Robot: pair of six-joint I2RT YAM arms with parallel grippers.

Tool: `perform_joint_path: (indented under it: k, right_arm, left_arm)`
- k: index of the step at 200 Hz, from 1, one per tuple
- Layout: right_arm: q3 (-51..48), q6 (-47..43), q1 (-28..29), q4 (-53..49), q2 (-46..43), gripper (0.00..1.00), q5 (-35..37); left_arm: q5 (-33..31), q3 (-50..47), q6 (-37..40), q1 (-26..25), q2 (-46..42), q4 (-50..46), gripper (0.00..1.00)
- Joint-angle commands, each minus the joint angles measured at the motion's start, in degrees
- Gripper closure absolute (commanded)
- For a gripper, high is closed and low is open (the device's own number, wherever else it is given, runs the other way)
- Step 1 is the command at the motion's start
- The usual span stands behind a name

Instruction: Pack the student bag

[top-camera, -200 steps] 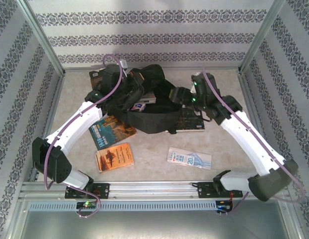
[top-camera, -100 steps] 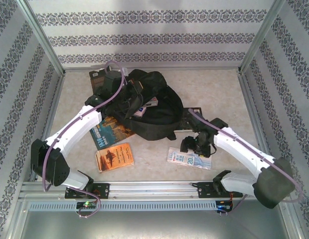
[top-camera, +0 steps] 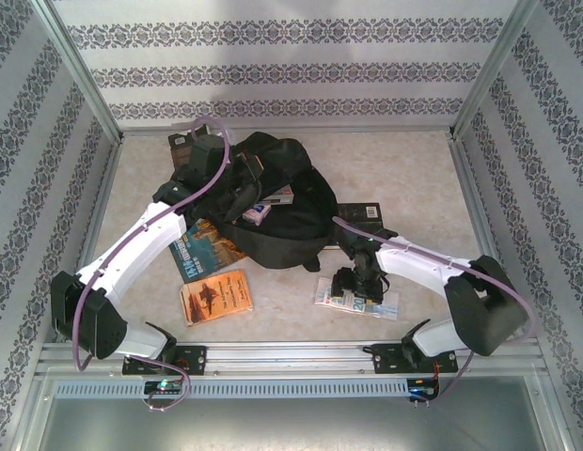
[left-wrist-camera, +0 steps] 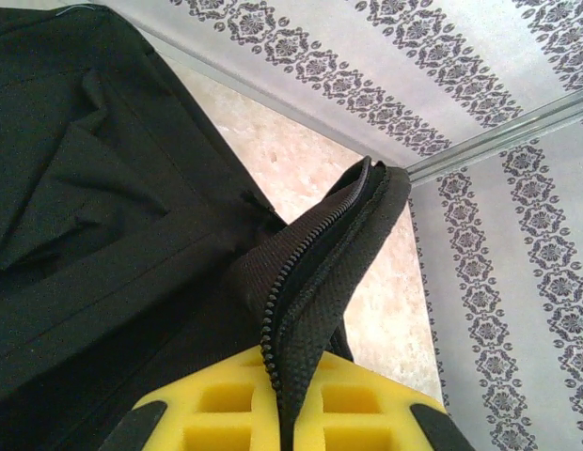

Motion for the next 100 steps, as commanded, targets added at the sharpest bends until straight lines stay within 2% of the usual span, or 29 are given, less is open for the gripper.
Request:
perform_joint_path:
  k: [1,73,89,100]
  right_arm:
    - [-0.84,1.47,0.61,7.72,1.72,0.25,-3.95]
    - [5.68,3.23,2.1,18.49,3.12,0.24,-12.17]
    - [7.42,2.4,1.58,17.8,1.63,0.22,-14.03]
    - [7.6,1.55,0.79,15.33,-1.12,0.22,-12.53]
  left_arm:
    - [-1.72,1.34,1.28,-0.18,-3.41,1.11,1.0]
    - [-1.93,1.3,1.25,-0.11,-3.77,1.34,1.0]
    - [-1.85,1.3,1.26,-0.14,-3.8,1.34,1.0]
    - [-1.85,1.17,1.4,-0.19,-3.91,1.42,1.0]
